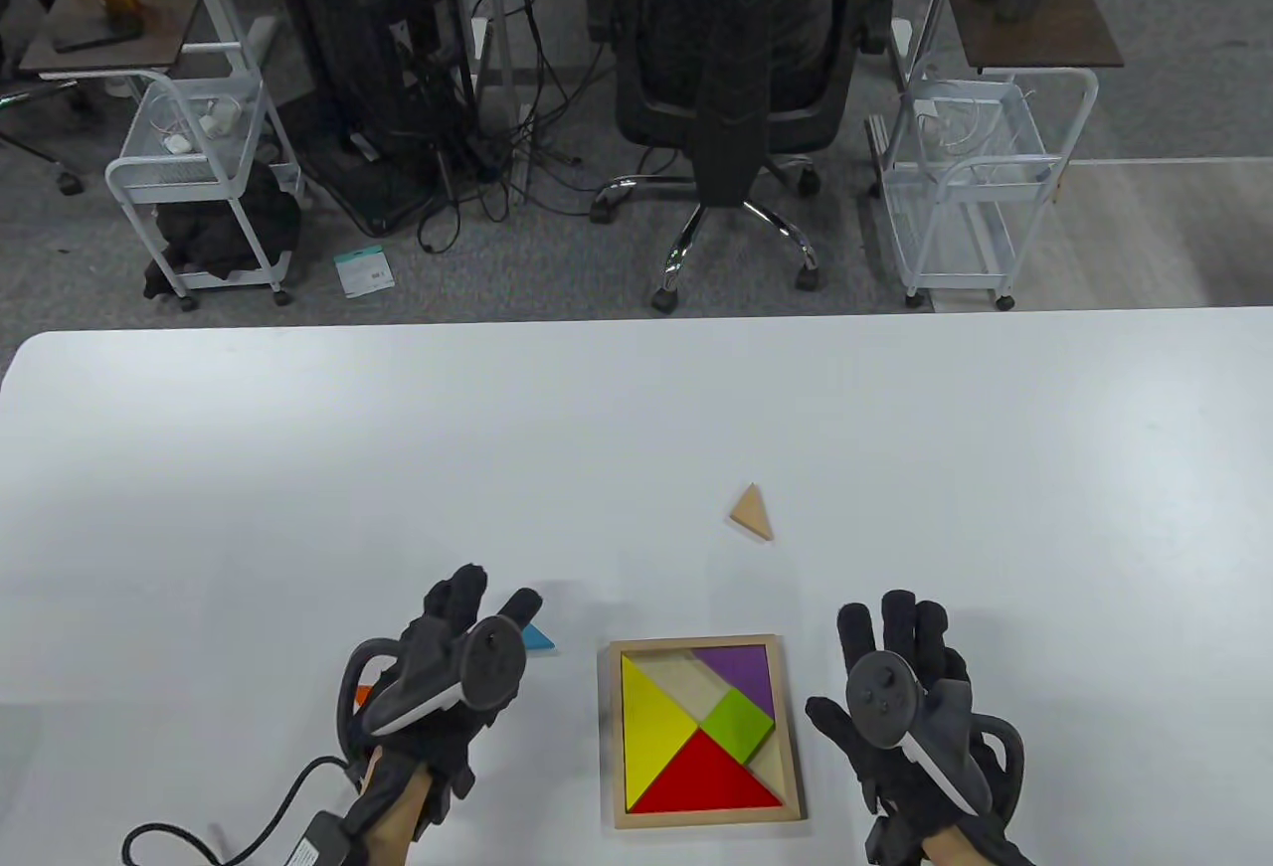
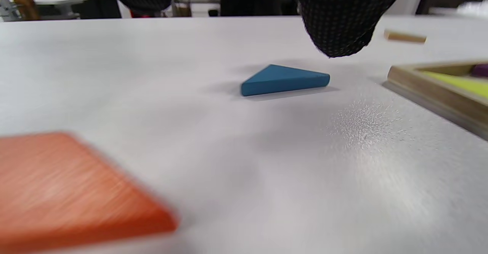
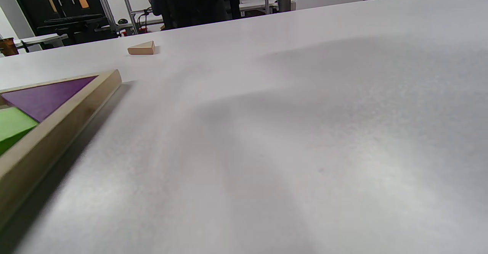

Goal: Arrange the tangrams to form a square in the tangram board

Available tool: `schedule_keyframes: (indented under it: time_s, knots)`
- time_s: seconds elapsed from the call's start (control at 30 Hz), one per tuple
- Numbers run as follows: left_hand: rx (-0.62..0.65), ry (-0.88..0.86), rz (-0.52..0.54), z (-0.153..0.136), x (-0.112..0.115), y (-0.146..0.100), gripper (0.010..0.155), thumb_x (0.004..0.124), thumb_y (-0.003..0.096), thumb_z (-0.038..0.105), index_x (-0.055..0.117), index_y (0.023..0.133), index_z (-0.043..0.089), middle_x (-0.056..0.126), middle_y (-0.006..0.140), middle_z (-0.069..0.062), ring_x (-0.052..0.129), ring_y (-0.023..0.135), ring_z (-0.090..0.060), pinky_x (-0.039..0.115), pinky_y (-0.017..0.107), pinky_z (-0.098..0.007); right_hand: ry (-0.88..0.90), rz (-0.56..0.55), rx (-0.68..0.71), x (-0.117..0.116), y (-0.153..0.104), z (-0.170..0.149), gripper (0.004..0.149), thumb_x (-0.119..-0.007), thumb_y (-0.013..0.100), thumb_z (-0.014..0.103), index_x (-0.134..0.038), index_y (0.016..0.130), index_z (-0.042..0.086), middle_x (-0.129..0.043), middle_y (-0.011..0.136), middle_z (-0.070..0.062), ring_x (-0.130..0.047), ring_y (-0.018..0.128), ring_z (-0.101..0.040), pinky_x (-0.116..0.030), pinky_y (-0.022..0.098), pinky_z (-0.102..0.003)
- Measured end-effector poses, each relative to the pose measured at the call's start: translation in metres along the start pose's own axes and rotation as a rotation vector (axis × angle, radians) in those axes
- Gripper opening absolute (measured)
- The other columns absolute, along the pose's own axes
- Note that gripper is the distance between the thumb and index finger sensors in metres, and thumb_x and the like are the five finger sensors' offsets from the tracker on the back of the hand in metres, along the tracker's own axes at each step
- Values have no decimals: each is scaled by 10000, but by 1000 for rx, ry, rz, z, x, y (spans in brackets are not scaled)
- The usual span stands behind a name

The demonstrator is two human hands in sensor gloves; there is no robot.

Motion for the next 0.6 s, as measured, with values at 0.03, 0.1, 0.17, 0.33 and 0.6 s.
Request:
schedule_keyframes:
  time_s: [0.03,0.1,0.17,0.33,0.6]
  knots:
    - [-3,15,-25,3,1,8,746,789,523,409,301,1084,350,245,1139,-265,551,1028,-504,664,729,-600,-8,1,-6,-1,0,0,850,-554,323,655,-76,1002,474,177,1040,77,162,1002,-218,-167,839,-466]
    - [-12,37,-71,9,4,24,702,794,519,398,378,1081,333,330,1135,-257,634,1006,-477,736,689,-585,-43,-2,-18,-1,0,0,853,-551,322,657,-62,998,480,203,1026,88,192,990,-207,-145,840,-465]
    - [-31,58,-114,12,9,34,682,795,522,386,400,1077,342,364,1134,-248,665,993,-471,767,665,-569,-38,1,-9,-2,0,1,853,-551,323,657,-58,996,482,210,1022,92,200,986,-204,-141,840,-464]
    - [-54,101,-165,14,18,49,616,798,524,365,487,1056,350,446,1122,-215,717,957,-452,810,626,-514,-32,-5,4,-2,0,3,851,-551,324,657,-60,997,481,211,1021,94,200,986,-202,-139,840,-463]
    - [-30,67,-122,7,16,53,570,813,513,360,556,1022,353,535,1082,-178,758,892,-432,862,572,-451,-28,-8,0,-2,1,2,851,-552,325,656,-61,998,481,213,1020,93,202,986,-203,-139,841,-463]
Point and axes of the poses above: the tracker on the back of each hand, its own z axis roughly to the thumb side, its own y axis roughly from the wrist to the fingertips, x = y × z, the point moved 5 cm from there along y, roughly from the wrist to the fingertips
